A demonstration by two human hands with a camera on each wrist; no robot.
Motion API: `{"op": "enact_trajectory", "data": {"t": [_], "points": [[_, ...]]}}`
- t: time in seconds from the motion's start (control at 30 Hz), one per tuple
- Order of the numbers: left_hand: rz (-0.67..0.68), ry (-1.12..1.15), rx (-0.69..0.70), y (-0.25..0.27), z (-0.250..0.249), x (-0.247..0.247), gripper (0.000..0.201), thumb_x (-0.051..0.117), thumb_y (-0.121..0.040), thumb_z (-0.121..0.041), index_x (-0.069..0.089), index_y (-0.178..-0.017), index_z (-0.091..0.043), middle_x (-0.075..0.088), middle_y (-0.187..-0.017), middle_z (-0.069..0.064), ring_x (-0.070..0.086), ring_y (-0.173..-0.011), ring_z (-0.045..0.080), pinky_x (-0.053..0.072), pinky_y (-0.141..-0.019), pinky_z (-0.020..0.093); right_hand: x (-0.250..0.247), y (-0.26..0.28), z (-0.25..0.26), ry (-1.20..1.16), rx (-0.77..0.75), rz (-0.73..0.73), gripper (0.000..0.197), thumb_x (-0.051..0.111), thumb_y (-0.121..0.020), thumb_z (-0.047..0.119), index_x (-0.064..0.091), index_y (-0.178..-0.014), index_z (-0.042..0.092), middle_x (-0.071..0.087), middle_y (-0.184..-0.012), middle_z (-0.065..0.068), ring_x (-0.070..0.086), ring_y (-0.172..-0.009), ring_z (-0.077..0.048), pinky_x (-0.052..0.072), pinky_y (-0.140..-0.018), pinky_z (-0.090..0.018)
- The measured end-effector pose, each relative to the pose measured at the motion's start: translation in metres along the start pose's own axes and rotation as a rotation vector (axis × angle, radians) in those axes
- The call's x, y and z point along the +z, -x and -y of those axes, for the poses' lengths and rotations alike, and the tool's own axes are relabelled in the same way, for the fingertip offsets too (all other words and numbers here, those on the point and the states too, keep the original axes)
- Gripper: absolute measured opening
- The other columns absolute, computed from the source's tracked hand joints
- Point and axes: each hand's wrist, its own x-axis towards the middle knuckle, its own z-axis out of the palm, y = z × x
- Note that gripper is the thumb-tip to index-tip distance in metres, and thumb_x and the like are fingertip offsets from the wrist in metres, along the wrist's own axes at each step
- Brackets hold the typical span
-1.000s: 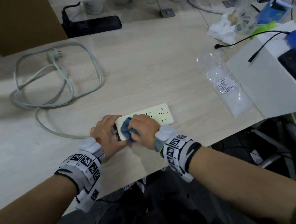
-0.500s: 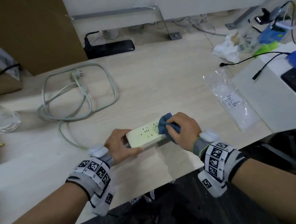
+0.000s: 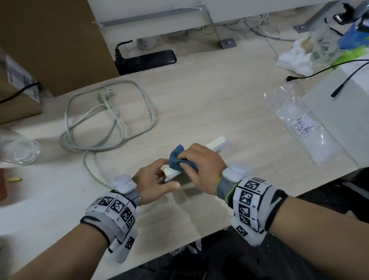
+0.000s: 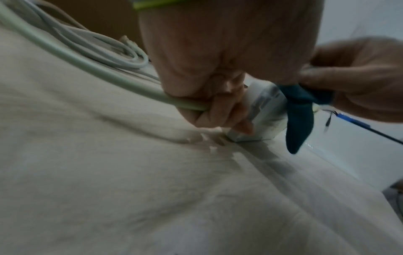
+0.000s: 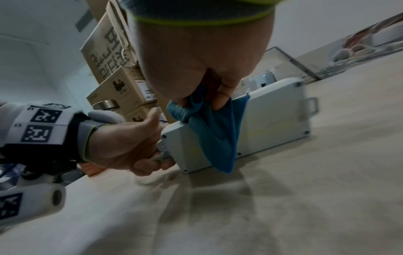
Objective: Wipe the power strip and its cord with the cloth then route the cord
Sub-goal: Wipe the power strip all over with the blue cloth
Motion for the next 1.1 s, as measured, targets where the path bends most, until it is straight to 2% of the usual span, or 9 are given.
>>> {"op": "enact_trajectory", "data": {"t": [0.2,0.3,0.43,0.5,0.73,0.83,0.93,1.0,1.1], "points": [[-0.183,-0.177,-0.004,-0.008,0.007,0.015,0.013,0.056,-0.082,-0.024,0.052,-0.073,-0.015,0.058,-0.061,0.004,0.056,-0.061,0.026,0.041,-0.056,0.030,0.029,-0.015,0.025,0.074,-0.028,0.041,0.011,0.060,-0.081,0.010,0.062,-0.088,0.002,0.056,-0.085,-0.016,0.055,-0.075,-0.034,0.038,-0.065,-0.031],[-0.209,-0.120,-0.033,-0.011,0.011,0.017,0.012,0.060,-0.082,-0.028,0.054,-0.072,-0.025,0.057,-0.059,-0.004,0.053,-0.055,0.016,0.040,-0.053,0.027,0.029,-0.020,0.021,0.110,-0.031,0.010,0.012,0.053,-0.082,0.012,0.059,-0.079,0.002,0.055,-0.079,-0.015,0.053,-0.067,-0.031,0.030,-0.064,-0.026],[-0.237,-0.042,0.069,-0.014,0.012,0.016,0.016,0.066,-0.084,-0.037,0.062,-0.099,-0.035,0.062,-0.071,-0.011,0.056,-0.066,0.008,0.037,-0.059,0.018,0.002,-0.027,-0.006,0.207,0.055,0.087,0.012,0.062,-0.075,-0.004,0.054,-0.074,0.006,0.053,-0.079,-0.015,0.052,-0.072,-0.033,0.035,-0.061,-0.035],[-0.246,-0.032,0.090,-0.015,0.014,0.017,0.025,0.066,-0.085,-0.037,0.062,-0.109,-0.032,0.065,-0.077,-0.011,0.059,-0.072,0.011,0.039,-0.063,0.018,-0.022,-0.031,-0.025,0.305,0.141,0.118,0.020,0.056,-0.080,-0.004,0.051,-0.070,0.012,0.048,-0.079,-0.011,0.050,-0.078,-0.034,0.024,-0.064,-0.031],[-0.260,-0.026,0.111,-0.015,0.019,0.021,0.029,0.064,-0.086,-0.038,0.061,-0.115,-0.032,0.065,-0.081,-0.011,0.059,-0.076,0.012,0.039,-0.065,0.021,-0.035,-0.028,-0.028,0.288,0.328,0.019,0.011,0.047,-0.090,0.000,0.057,-0.087,0.004,0.045,-0.093,-0.009,0.047,-0.090,-0.029,0.025,-0.068,-0.028],[-0.270,-0.007,0.119,-0.015,0.018,0.022,0.026,0.066,-0.085,-0.035,0.062,-0.111,-0.032,0.064,-0.077,-0.014,0.059,-0.072,0.010,0.042,-0.064,0.021,-0.016,-0.029,0.002,0.304,0.226,0.123,0.009,0.051,-0.087,0.001,0.058,-0.087,0.007,0.050,-0.098,-0.009,0.046,-0.093,-0.027,0.029,-0.073,-0.031],[-0.289,-0.019,0.124,-0.016,0.016,0.020,0.005,0.062,-0.081,-0.029,0.057,-0.080,-0.032,0.057,-0.063,-0.013,0.052,-0.058,0.008,0.035,-0.054,0.017,0.016,-0.030,0.026,0.245,0.093,0.138,0.013,0.063,-0.073,-0.003,0.057,-0.082,0.004,0.054,-0.089,-0.015,0.053,-0.080,-0.034,0.040,-0.067,-0.039],[-0.309,-0.066,0.092,-0.019,0.017,0.018,0.029,0.061,-0.082,-0.018,0.043,-0.062,-0.030,0.045,-0.053,-0.011,0.041,-0.049,0.012,0.026,-0.048,0.021,0.026,-0.032,0.028,0.192,-0.013,0.111,0.020,0.066,-0.064,-0.006,0.055,-0.078,0.003,0.054,-0.081,-0.017,0.052,-0.069,-0.033,0.040,-0.057,-0.038],[-0.257,-0.041,0.101,-0.016,0.016,0.022,0.016,0.065,-0.086,-0.019,0.056,-0.077,-0.028,0.055,-0.060,-0.009,0.048,-0.054,0.005,0.034,-0.051,0.023,0.015,-0.026,0.009,0.212,-0.038,0.160,0.020,0.068,-0.065,-0.006,0.056,-0.079,0.002,0.055,-0.079,-0.017,0.052,-0.066,-0.032,0.039,-0.055,-0.037]]}}
